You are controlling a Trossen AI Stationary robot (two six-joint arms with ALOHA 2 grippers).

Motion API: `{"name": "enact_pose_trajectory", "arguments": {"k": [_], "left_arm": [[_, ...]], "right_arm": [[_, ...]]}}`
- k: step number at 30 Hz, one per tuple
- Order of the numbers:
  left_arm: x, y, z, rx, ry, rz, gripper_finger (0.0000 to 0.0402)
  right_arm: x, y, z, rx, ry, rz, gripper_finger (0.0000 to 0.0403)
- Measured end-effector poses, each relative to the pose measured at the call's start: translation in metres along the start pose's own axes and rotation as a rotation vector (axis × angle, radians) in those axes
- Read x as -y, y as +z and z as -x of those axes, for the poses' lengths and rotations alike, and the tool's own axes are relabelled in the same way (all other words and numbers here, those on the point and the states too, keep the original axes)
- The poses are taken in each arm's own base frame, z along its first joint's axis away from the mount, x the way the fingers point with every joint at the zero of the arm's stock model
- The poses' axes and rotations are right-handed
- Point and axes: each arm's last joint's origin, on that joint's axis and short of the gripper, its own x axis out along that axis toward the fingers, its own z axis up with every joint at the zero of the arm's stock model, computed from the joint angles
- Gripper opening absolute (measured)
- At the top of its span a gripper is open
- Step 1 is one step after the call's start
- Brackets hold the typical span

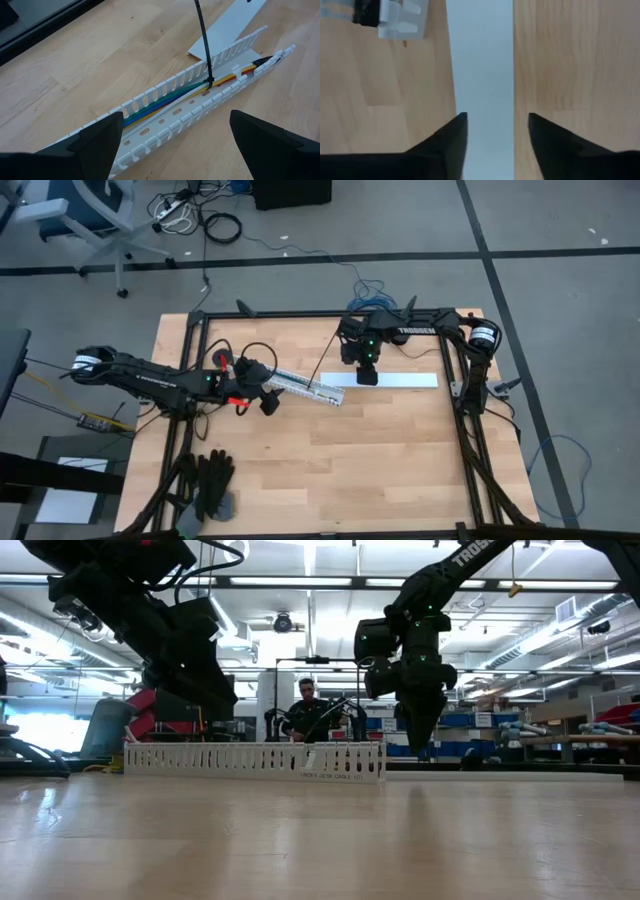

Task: Ziptie cables
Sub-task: Close the white cable duct

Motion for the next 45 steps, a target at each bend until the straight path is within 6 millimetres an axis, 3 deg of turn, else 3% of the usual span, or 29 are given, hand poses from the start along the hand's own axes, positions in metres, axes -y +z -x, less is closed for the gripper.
{"name": "enact_pose_trajectory", "arguments": {"k": [8, 14, 23, 45], "left_arm": [[0.000, 0.000, 0.000, 0.000, 0.000, 0.000, 0.0343], [0.000, 0.000, 0.000, 0.000, 0.000, 0.000, 0.0343], [0.000, 0.000, 0.000, -0.001, 0.000, -0.010, 0.0343], [0.000, 0.000, 0.000, 0.000, 0.000, 0.003, 0.0343]], "right_arm": [[-0.009, 0.003, -0.002, -0.014, -0.024, 0.038, 0.0304], [-0.012, -0.004, -0.016, -0.034, -0.077, 0.001, 0.0339], [-0.010, -0.013, -0.029, -0.039, -0.081, -0.060, 0.0339], [-0.012, -0.019, -0.041, -0.032, -0.093, 0.063, 0.0321]]}}
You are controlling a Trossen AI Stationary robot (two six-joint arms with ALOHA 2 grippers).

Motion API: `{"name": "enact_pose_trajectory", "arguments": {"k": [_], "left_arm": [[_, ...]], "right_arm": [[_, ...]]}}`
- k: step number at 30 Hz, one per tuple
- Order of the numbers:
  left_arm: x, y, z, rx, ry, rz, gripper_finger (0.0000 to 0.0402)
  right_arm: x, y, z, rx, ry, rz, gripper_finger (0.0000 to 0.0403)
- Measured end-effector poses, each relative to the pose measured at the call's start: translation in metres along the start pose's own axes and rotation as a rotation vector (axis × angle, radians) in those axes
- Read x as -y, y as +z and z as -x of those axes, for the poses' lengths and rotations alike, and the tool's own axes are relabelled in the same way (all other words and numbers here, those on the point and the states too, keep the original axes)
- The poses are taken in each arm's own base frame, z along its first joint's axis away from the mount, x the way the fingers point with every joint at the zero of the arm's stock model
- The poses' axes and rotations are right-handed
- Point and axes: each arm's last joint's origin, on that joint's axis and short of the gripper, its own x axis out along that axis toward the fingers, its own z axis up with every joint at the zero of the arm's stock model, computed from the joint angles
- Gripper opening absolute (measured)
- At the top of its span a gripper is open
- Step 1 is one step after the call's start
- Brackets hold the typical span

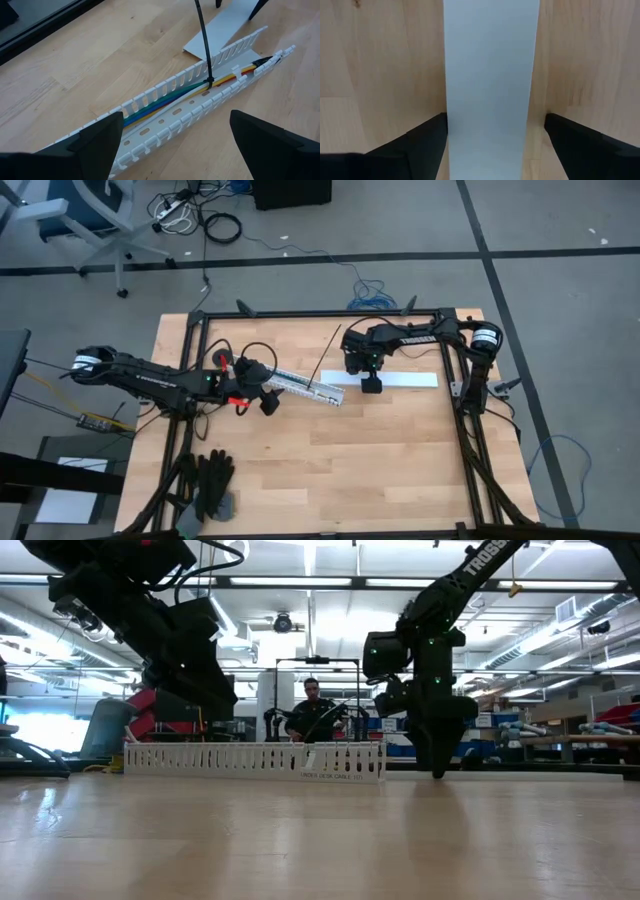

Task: Ziptie cables
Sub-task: Close the white cable duct

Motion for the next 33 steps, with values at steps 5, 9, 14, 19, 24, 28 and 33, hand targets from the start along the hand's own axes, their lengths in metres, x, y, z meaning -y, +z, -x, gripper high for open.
{"name": "enact_pose_trajectory", "arguments": {"k": [5, 9, 14, 19, 24, 28, 33], "left_arm": [[0.0000, 0.0000, 0.0000, 0.000, 0.000, 0.000, 0.0343], [0.0000, 0.0000, 0.0000, 0.000, 0.000, 0.000, 0.0343], [0.0001, 0.0000, 0.0000, 0.001, -0.001, 0.001, 0.0343], [0.0001, 0.0000, 0.0000, 0.001, 0.000, 0.001, 0.0343], [0.0001, 0.0000, 0.0000, 0.001, 0.000, 0.001, 0.0343], [0.0000, 0.0000, 0.0000, 0.001, 0.000, 0.001, 0.0343], [0.0000, -0.0001, 0.0000, 0.000, 0.000, 0.001, 0.0343]], "right_arm": [[-0.0015, -0.0054, -0.0073, 0.002, -0.009, 0.000, 0.0304], [-0.0019, -0.0074, -0.0089, -0.006, -0.012, -0.012, 0.0282], [-0.0017, -0.0076, -0.0090, -0.008, -0.015, -0.017, 0.0238], [-0.0014, -0.0082, -0.0090, -0.009, -0.010, -0.022, 0.0202], [-0.0014, -0.0083, -0.0091, -0.010, -0.010, -0.040, 0.0205], [-0.0015, -0.0085, -0.0092, -0.012, -0.013, -0.053, 0.0215], [-0.0014, -0.0077, -0.0081, -0.011, -0.015, -0.055, 0.0202]]}}
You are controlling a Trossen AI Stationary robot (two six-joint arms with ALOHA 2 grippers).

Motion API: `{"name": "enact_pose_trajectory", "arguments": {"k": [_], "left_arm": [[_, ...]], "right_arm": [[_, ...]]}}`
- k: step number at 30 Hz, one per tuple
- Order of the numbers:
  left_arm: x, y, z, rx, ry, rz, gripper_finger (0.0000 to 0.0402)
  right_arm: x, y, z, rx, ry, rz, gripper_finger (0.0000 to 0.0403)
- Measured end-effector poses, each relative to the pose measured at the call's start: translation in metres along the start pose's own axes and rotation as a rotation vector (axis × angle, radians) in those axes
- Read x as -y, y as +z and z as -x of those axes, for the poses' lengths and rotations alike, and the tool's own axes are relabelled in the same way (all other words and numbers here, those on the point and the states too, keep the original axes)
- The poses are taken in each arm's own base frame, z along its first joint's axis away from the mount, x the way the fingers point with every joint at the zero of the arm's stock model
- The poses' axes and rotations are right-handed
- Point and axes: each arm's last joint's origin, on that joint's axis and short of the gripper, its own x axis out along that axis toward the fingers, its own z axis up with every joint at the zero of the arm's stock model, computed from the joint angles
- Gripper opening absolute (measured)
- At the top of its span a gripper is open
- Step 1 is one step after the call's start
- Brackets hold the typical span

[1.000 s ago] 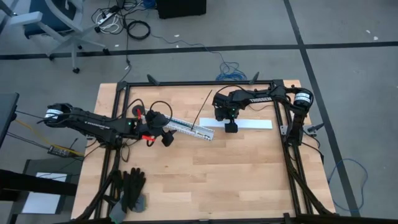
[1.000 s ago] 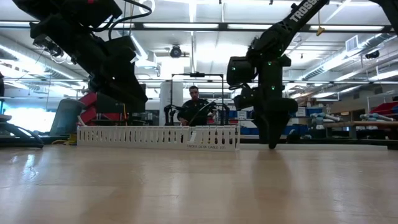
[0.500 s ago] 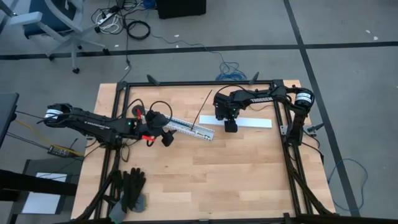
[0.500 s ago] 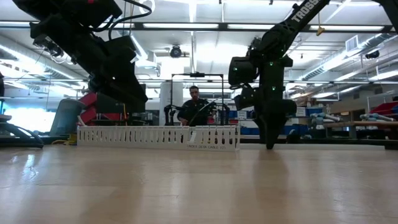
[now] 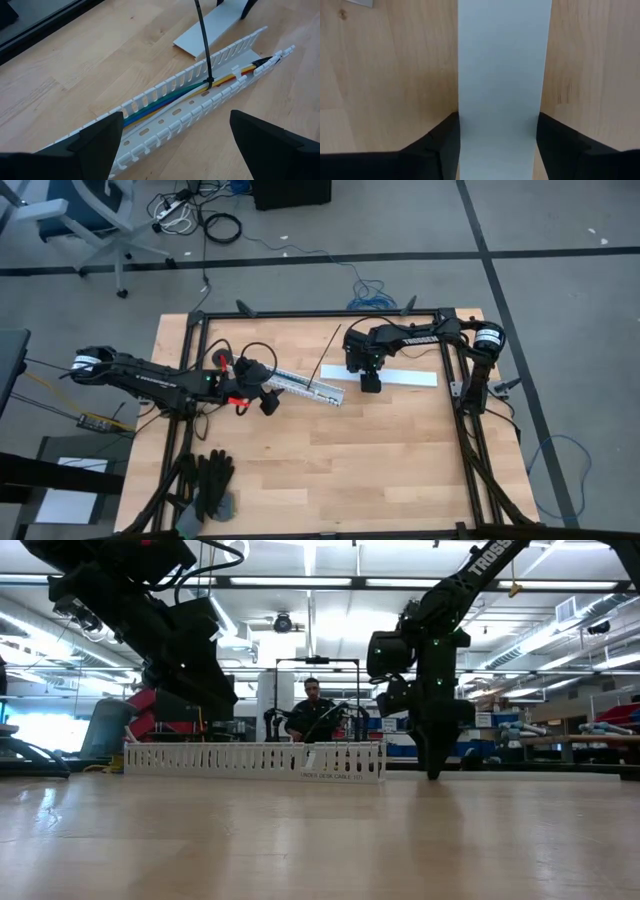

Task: Ziptie cables
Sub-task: Close the white cable duct

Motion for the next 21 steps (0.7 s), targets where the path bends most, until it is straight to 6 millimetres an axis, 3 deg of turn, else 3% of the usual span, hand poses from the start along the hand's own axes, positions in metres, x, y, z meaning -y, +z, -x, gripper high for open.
{"name": "enact_pose_trajectory", "arguments": {"k": [21], "left_arm": [[0.0000, 0.0001, 0.0000, 0.000, 0.000, 0.000, 0.0343]], "right_arm": [[0.0025, 0.0089, 0.0075, 0.018, -0.009, -0.003, 0.0201]]}}
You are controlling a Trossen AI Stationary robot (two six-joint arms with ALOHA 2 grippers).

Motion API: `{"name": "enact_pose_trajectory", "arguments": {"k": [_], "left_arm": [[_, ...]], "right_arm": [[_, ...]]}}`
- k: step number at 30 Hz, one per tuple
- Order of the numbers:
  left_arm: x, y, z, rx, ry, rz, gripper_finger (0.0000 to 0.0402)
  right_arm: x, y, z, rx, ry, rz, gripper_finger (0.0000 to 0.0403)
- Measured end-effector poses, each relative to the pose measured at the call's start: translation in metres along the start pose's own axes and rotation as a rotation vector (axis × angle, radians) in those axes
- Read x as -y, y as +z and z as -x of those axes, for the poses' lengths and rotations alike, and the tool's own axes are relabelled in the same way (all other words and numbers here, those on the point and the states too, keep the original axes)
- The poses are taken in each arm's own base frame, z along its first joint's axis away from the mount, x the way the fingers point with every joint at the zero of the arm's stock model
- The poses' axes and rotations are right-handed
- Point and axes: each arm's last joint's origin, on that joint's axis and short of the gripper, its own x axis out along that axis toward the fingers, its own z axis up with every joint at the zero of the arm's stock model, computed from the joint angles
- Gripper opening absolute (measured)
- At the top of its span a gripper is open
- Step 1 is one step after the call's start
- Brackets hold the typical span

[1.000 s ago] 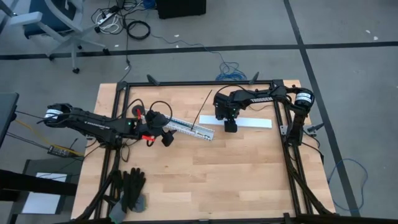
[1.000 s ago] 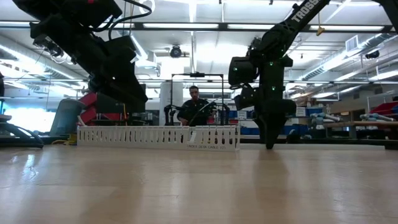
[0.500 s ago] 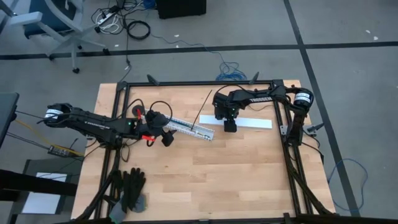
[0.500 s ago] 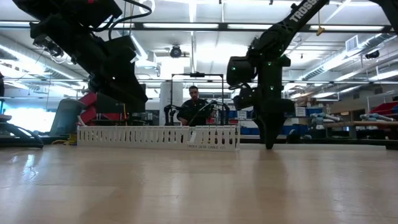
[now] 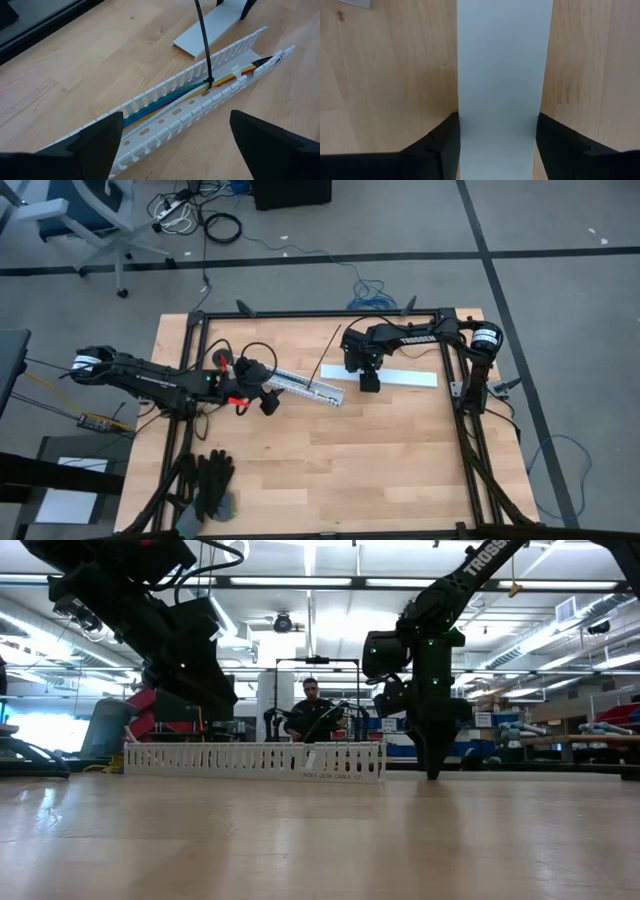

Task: Ziptie cables
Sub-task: Close the white cable duct

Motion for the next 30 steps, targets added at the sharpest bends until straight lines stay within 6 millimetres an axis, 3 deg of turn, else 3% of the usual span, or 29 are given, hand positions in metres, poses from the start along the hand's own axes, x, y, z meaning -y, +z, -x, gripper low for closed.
{"name": "enact_pose_trajectory", "arguments": {"k": [8, 24, 30], "left_arm": [[0.000, 0.000, 0.000, 0.000, 0.000, -0.001, 0.0343], [0.000, 0.000, 0.000, 0.000, 0.000, -0.004, 0.0343], [0.000, 0.000, 0.000, 0.000, 0.000, -0.004, 0.0343]], "right_arm": [[-0.001, -0.002, 0.012, 0.031, -0.002, -0.010, 0.0200], [0.002, -0.012, 0.071, 0.169, -0.049, -0.215, 0.0198], [0.000, -0.011, 0.090, 0.136, -0.032, -0.337, 0.0198]]}}
